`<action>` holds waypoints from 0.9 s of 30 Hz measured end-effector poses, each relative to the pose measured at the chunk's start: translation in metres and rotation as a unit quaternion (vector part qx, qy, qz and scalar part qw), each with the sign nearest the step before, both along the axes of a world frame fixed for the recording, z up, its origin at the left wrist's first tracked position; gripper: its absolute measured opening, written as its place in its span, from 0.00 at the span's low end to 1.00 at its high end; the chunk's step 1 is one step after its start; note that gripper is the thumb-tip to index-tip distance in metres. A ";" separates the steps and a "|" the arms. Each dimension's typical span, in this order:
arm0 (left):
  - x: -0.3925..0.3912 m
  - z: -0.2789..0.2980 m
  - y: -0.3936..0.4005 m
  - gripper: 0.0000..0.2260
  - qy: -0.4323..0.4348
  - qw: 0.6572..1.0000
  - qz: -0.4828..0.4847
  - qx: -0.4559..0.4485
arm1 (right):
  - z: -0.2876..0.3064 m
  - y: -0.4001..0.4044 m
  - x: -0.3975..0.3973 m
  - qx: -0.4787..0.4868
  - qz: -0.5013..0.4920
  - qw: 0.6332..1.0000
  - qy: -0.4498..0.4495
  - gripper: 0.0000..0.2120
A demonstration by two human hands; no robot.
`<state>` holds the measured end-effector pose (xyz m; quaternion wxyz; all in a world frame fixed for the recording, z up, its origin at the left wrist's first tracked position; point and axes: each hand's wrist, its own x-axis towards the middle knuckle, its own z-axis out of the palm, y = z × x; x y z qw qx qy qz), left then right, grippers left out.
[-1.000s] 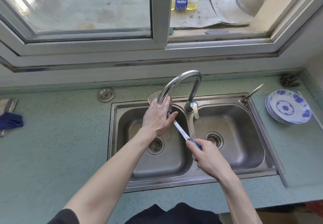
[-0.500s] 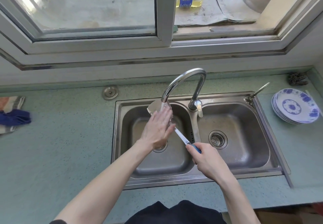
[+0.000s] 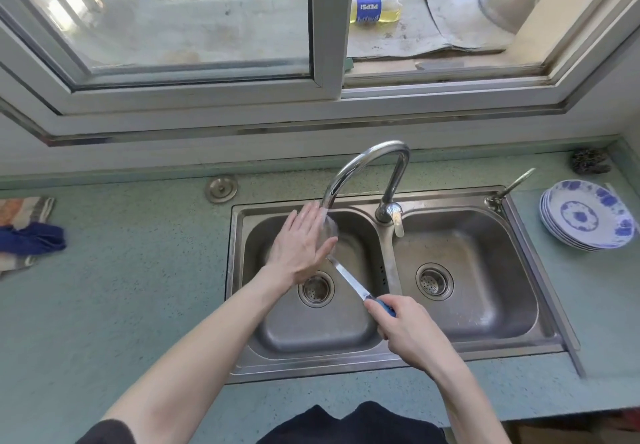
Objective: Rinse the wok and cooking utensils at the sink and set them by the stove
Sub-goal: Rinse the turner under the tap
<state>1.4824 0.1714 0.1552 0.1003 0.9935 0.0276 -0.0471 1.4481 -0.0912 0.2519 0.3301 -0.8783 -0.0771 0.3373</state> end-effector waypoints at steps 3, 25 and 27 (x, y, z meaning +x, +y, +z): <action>-0.017 -0.011 -0.019 0.34 0.003 0.999 -0.035 -0.020 | -0.002 0.004 0.003 -0.003 -0.015 1.000 -0.012 0.23; -0.021 -0.006 -0.038 0.36 -0.005 0.997 -0.042 -0.058 | 0.000 0.000 0.008 0.007 -0.039 0.999 -0.026 0.23; -0.017 -0.005 -0.031 0.36 -0.008 0.999 -0.030 -0.041 | 0.001 0.001 0.006 0.007 -0.032 0.999 -0.022 0.22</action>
